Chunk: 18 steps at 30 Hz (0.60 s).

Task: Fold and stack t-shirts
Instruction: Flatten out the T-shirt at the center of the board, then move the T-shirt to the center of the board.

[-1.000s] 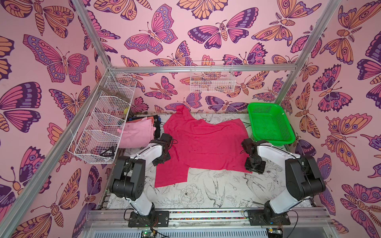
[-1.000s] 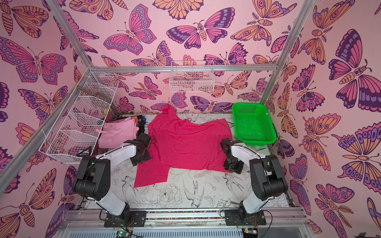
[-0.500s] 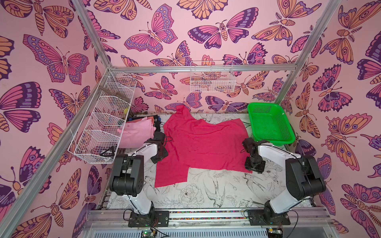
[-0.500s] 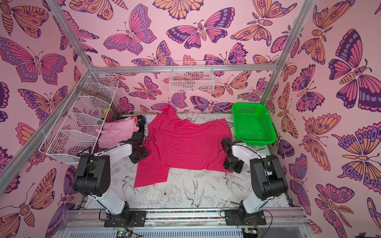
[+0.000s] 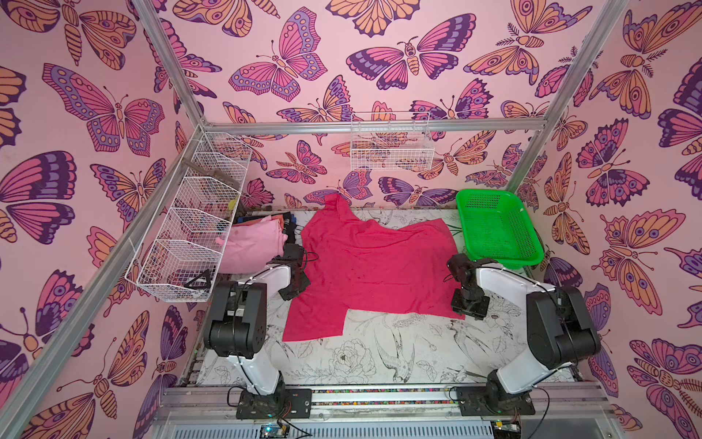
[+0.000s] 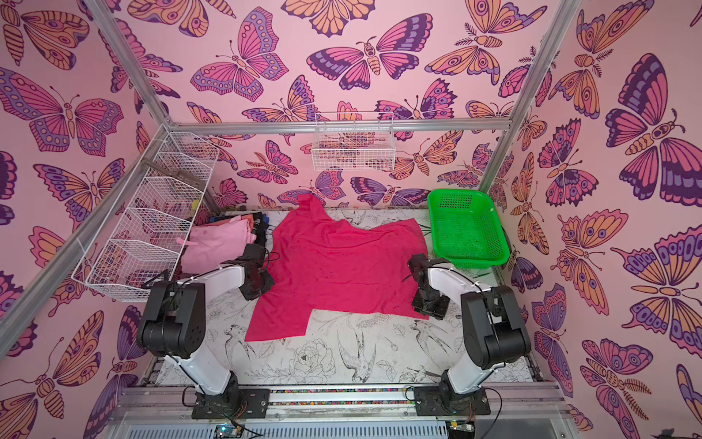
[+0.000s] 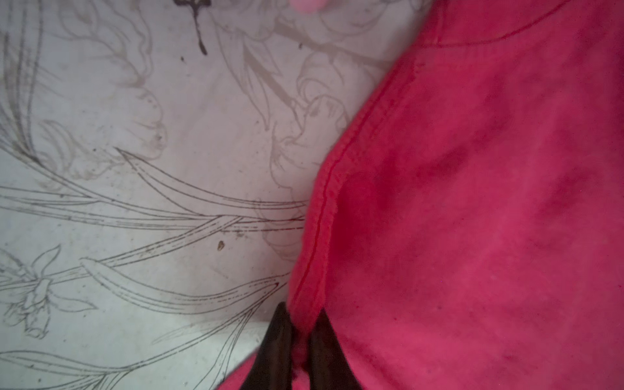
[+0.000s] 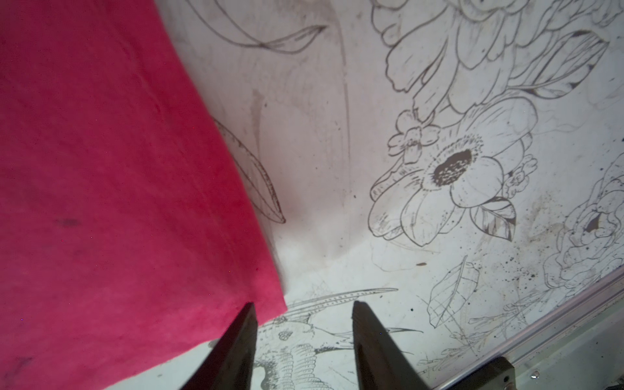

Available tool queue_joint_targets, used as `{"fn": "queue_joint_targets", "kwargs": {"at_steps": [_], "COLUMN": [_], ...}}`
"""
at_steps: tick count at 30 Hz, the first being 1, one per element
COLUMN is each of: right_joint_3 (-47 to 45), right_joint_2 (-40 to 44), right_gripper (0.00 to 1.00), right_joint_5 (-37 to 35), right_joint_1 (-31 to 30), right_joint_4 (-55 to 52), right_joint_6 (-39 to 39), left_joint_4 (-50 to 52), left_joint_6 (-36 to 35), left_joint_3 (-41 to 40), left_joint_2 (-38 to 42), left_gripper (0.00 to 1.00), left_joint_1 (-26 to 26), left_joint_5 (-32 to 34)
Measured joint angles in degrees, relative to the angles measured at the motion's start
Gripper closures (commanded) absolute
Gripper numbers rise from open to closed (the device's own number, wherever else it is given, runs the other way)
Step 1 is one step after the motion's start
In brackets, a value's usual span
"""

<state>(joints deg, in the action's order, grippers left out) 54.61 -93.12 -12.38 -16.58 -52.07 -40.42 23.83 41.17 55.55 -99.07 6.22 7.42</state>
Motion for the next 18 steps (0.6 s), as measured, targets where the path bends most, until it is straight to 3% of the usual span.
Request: {"fn": "queue_joint_targets", "kwargs": {"at_steps": [18], "right_joint_3": [-1.1], "right_joint_2": [-0.5], "right_gripper": [0.5], "right_joint_5": [2.0], "right_joint_1": [0.0], "right_joint_4": [1.6], "right_joint_6": [-1.3], "left_joint_4": [3.4], "left_joint_6": [0.0], "left_joint_3": [0.8], "left_joint_2": [0.3], "left_gripper": [0.92], "left_joint_1": [1.7], "left_joint_5": [-0.7]}}
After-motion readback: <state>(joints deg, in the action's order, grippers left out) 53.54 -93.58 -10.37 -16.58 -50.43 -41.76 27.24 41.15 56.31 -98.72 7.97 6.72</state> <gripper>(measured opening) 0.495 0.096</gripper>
